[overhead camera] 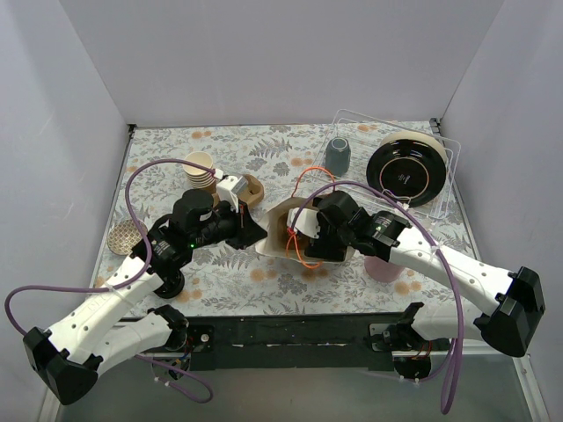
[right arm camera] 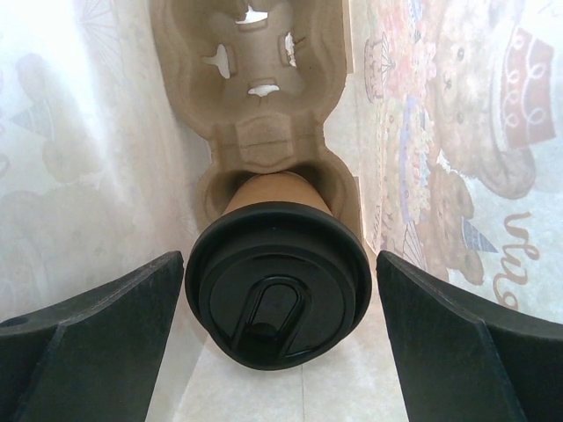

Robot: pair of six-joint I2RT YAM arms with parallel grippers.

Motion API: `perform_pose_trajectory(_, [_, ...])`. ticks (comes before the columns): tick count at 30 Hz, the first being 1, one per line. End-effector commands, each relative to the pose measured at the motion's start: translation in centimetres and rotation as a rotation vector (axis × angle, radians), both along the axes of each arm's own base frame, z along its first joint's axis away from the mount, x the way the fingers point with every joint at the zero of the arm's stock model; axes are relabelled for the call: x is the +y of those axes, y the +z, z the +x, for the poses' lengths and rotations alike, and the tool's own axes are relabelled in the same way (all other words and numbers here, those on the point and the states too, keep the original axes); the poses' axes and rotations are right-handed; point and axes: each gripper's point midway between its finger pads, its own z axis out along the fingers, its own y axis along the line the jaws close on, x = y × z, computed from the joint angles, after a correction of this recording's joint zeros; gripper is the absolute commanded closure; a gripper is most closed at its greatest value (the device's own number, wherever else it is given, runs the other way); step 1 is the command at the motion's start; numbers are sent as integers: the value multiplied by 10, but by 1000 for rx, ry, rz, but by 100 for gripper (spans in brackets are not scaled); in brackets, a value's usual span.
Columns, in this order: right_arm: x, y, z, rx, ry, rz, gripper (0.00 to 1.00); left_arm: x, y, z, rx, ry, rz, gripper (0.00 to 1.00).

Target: Pack the takeout coffee

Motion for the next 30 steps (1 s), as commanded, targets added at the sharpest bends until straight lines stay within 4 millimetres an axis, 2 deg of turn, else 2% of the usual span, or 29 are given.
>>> perform_pose_trajectory(1, [4,17,9,-52,-42,67,1,4,12,1,-31,8,13,100])
perform_pose_trajectory(7, [8,26,12,-64,-82,123,1,4,14,2,-14,17,9,100])
perform_pose_trajectory(13, [7,24,13,-52,-137,157,1,3,17,1,1,21,1,100])
perform_pose_trajectory(17, [2,22,20,-77,-208,153,1,2,18,1,10,23,-4,100])
perform_pose_trajectory(30, [4,34,29,-98,-303,226,1,2,18,1,29,33,-9,100])
